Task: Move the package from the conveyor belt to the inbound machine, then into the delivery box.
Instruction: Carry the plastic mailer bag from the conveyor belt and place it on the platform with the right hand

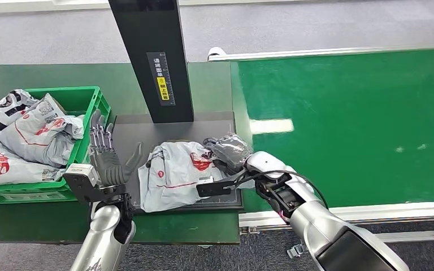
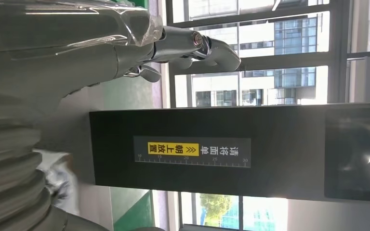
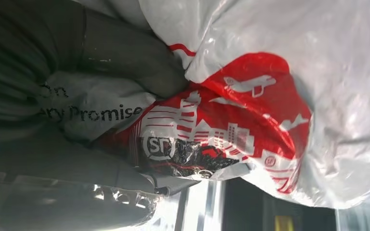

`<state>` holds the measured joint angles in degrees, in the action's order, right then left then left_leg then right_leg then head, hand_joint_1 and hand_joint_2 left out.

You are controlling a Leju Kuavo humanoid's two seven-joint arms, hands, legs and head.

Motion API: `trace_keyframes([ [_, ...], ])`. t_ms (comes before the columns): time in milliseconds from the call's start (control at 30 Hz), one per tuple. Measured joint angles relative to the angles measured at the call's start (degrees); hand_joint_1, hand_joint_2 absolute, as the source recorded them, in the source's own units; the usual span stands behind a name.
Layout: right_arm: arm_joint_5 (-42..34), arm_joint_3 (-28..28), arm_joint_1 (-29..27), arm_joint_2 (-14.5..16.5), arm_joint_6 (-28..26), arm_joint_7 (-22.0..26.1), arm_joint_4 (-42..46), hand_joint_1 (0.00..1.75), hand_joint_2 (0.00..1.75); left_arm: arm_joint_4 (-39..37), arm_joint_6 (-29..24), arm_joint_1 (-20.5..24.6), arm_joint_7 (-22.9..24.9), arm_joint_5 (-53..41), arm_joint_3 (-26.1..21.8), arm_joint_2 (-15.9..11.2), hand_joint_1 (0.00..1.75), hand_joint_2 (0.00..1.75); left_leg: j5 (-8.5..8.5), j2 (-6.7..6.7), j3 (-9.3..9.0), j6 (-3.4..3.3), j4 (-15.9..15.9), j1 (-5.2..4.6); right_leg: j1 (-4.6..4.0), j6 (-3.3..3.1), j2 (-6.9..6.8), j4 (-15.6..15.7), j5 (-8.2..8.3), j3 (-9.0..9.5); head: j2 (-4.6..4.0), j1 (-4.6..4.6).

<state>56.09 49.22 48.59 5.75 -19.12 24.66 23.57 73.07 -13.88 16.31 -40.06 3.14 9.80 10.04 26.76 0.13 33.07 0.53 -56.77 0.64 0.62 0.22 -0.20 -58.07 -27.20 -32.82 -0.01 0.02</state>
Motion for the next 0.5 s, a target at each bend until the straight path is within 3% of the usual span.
trace_keyframes([
  [33,0.18,-0.01,-0.31,0.16,-2.66,-0.26,0.16,1.70,1.75,-0.01,0.06,0.00,0.00,0.08,-0.01,0.03,0.00,1.75,0.00,0.00,0.00,0.00,0.00,0.00,0.00,0.00,0.00,0.00,0.00,0.00,0.01,-0.01],
  [167,1.34,-0.09,-1.03,0.88,-7.86,-4.52,0.26,0.00,1.75,-0.13,0.66,0.11,0.00,0.30,0.05,0.42,0.00,1.75,0.00,0.00,0.01,0.00,0.00,0.00,0.00,0.00,0.00,0.00,0.00,-0.02,0.00,-0.01],
  [267,-3.59,-1.85,-1.75,1.66,-10.79,-3.61,-0.16,0.00,1.75,-0.57,0.60,0.50,0.00,0.63,0.14,0.73,0.00,1.75,0.00,0.01,0.02,0.00,0.00,0.00,0.00,0.00,0.00,0.00,0.00,-0.02,0.01,0.01],
  [400,-15.24,-8.20,-3.31,3.94,-12.64,4.90,-0.24,0.00,1.75,-1.61,0.93,1.49,0.00,1.86,0.19,0.96,0.00,1.75,0.00,0.02,0.02,0.00,0.00,0.00,0.00,0.00,0.02,0.00,0.00,-0.03,-0.01,0.00],
  [500,-18.86,-11.89,-3.98,5.10,-12.73,8.50,-0.06,0.00,1.75,-2.33,1.14,2.03,0.00,2.18,0.20,1.20,0.00,1.75,0.00,0.00,0.02,0.00,0.00,0.00,0.00,0.00,0.02,0.00,0.00,-0.03,0.00,-0.01],
])
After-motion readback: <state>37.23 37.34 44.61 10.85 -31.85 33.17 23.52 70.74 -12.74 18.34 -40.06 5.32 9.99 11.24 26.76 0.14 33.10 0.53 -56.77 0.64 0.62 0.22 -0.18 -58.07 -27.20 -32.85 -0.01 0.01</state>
